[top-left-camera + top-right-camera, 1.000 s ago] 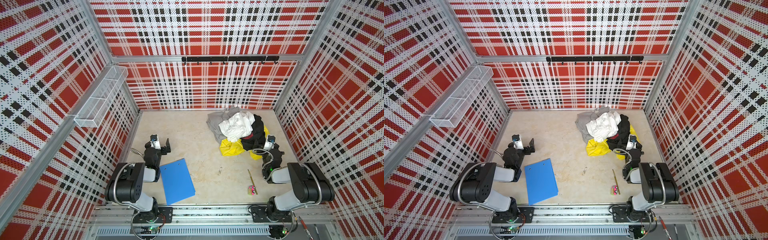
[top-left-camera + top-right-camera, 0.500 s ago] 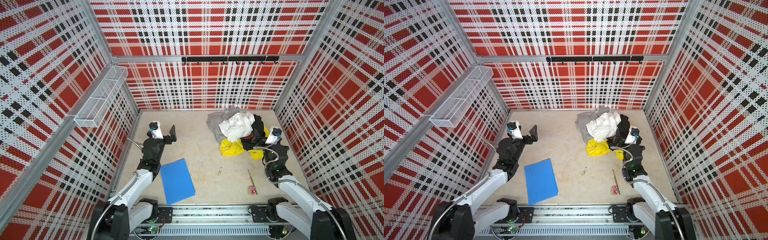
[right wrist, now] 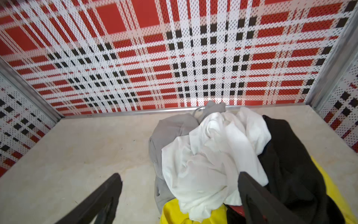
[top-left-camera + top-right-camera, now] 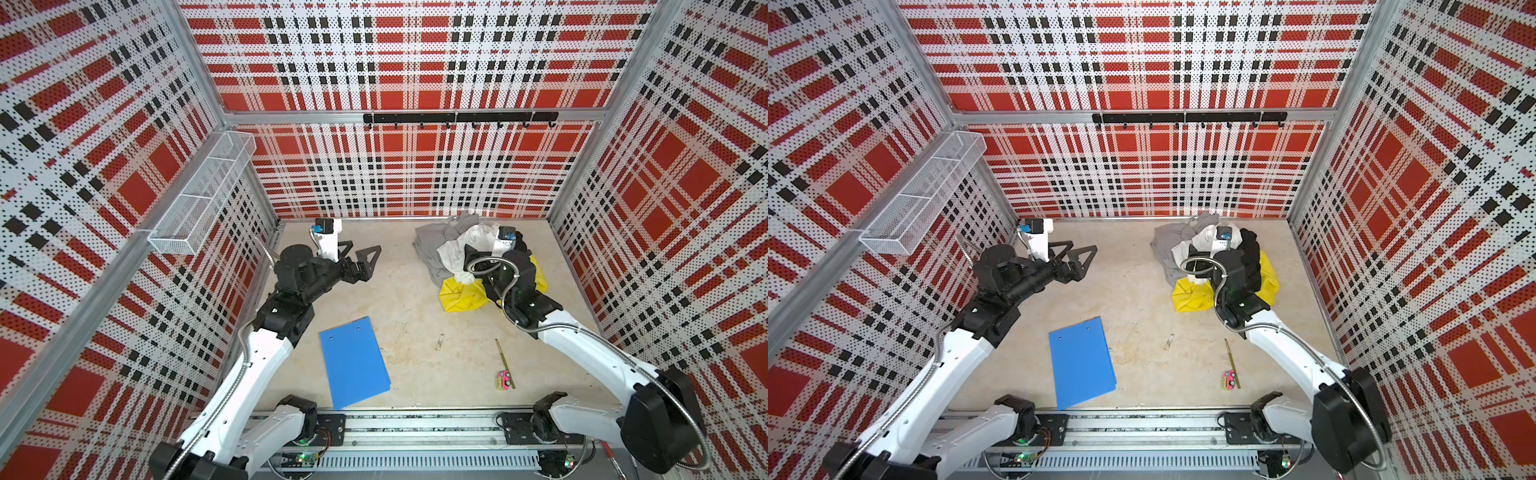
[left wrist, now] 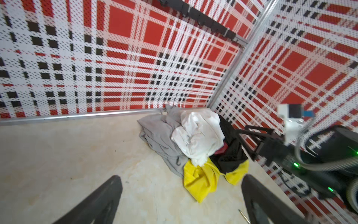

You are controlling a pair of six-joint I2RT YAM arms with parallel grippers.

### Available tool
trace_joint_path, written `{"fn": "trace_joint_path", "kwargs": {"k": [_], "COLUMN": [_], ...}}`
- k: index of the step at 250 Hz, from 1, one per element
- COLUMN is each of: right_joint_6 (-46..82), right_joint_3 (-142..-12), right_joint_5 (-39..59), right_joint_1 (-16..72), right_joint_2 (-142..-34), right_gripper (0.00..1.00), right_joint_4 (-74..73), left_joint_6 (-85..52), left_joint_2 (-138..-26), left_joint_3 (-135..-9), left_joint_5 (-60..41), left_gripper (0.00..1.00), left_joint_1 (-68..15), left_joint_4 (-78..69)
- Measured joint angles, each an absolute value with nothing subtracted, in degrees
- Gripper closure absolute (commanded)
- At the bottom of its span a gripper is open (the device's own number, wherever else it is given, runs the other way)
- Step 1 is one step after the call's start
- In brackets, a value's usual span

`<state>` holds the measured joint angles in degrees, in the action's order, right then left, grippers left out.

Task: Pick out a specific cloth from the pile
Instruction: 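Reach the right gripper down into the clothes pile while raising the left arm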

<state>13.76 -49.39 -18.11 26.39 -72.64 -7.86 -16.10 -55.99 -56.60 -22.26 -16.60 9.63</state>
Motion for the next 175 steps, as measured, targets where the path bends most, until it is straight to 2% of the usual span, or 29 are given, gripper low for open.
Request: {"fn": "trace_joint_path", "kwargs": {"k": [73, 122, 175], "right_joint_6": [15.18, 16.64, 17.58], "right_joint_3": [-65.76, -77.41, -88.66], "right_joint_5": [-16.93, -16.53, -17.96], "right_joint_1": [26.46, 26.70, 27.31], "right_joint_2": [-90.28, -104.03, -118.98], "right_gripper": [0.00, 0.00, 0.00], "right_joint_4": [4.45, 8.86, 14.44], "left_joint_6": [-11.55, -13.06, -14.26], "left_joint_2": [-47.13, -45.71, -45.47], "left_joint_3": [-50.59, -47.83, -47.27], "left_joint_5": [-28.69, -31.70, -33.56], "left_gripper": [0.01, 0.01, 0.01], "left_joint_1": [-14.70, -8.64, -5.72], "left_joint_4": [15.64, 15.44, 15.00]}}
